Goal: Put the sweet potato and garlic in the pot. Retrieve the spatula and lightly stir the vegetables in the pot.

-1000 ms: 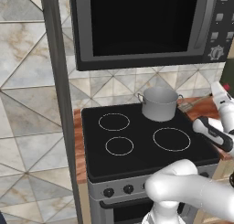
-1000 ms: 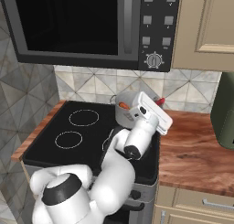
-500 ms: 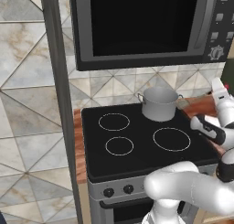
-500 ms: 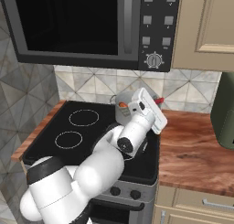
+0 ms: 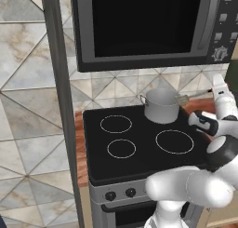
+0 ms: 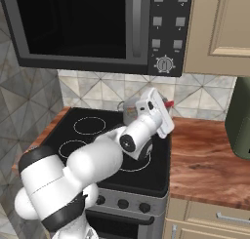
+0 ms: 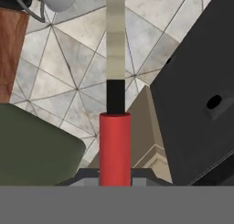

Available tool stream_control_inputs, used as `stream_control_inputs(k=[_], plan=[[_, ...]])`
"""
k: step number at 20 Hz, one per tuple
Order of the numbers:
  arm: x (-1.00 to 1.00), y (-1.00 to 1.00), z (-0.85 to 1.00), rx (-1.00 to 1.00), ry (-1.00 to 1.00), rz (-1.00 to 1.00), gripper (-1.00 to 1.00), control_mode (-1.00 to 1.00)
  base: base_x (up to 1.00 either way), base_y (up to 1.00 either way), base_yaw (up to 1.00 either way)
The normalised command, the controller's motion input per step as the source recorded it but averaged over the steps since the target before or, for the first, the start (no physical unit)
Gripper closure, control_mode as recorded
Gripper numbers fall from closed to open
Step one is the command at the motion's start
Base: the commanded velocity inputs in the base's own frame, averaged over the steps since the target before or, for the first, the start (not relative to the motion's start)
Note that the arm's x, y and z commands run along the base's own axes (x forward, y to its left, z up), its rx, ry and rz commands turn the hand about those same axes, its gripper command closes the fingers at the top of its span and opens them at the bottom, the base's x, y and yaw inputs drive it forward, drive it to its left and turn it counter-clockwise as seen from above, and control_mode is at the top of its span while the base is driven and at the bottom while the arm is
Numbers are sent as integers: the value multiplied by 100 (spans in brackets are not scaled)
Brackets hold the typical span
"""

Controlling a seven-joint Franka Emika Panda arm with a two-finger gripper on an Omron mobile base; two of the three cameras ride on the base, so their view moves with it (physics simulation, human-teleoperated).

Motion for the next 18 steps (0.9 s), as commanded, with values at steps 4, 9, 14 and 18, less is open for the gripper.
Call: stream_control_inputs(k=[4, 9, 14, 18], plan=[[34, 9, -7, 8, 0, -8, 100, -100, 0, 0, 0], [34, 5, -24, 5, 0, -7, 100, -100, 0, 0, 0], [39, 6, -25, 1, 0, -6, 100, -100, 0, 0, 0], [39, 7, -33, 0, 0, -6, 100, -100, 0, 0, 0]])
